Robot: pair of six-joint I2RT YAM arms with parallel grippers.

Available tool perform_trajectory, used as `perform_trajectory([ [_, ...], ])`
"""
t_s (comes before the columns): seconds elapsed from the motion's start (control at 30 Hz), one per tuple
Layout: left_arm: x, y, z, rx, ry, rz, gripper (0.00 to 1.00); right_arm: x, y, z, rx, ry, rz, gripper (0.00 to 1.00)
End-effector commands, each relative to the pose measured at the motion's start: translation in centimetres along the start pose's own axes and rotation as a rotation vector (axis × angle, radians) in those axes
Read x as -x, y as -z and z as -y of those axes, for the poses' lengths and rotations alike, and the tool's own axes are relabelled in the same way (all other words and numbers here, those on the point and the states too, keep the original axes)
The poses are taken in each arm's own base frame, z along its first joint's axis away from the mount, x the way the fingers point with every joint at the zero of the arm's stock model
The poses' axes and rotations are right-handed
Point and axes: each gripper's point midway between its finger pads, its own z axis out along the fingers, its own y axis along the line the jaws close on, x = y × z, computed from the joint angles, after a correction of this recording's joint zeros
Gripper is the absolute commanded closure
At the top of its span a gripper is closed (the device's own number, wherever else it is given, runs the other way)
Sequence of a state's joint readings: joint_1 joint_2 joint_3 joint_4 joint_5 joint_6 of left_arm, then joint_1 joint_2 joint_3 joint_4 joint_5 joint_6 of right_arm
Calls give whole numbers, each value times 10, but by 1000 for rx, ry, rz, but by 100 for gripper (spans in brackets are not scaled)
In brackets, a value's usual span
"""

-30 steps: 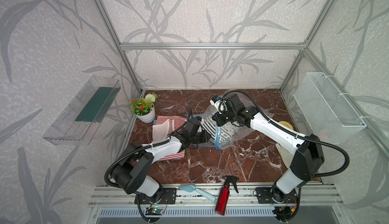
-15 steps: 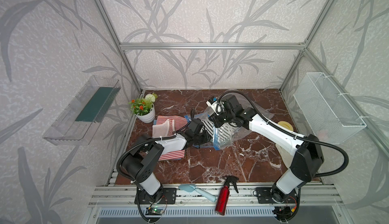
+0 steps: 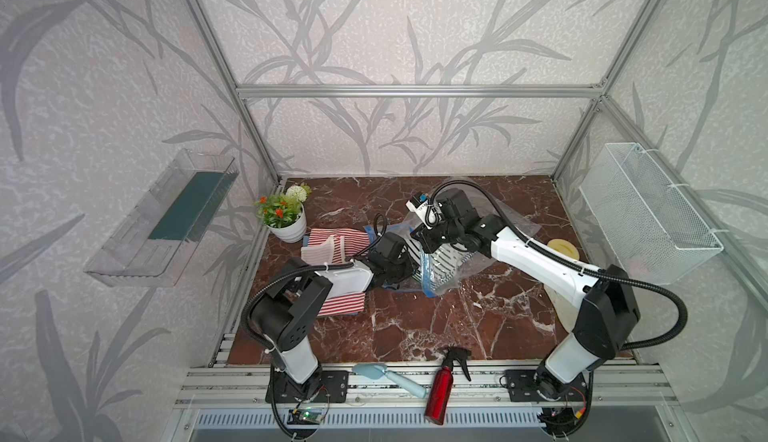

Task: Take the tank top out of the vacuum bag
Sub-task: Take out the tank top from the vacuum bag.

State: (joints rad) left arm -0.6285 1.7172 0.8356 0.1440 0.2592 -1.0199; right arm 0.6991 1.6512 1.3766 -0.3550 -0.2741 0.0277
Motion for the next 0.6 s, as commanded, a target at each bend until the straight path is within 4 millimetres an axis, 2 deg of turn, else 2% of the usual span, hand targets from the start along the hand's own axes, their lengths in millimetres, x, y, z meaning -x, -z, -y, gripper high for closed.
perform_trajectory([
  [0.0,7,-3,3,12,32,24,73,11,11,-9,21,33,49,100],
  [0.27,8,-8,-4,63,56,18,75,9,10,-8,21,33,44,100],
  [0.57,14,-18,3,54,67,16,77,8,11,-9,25,29,39,100],
])
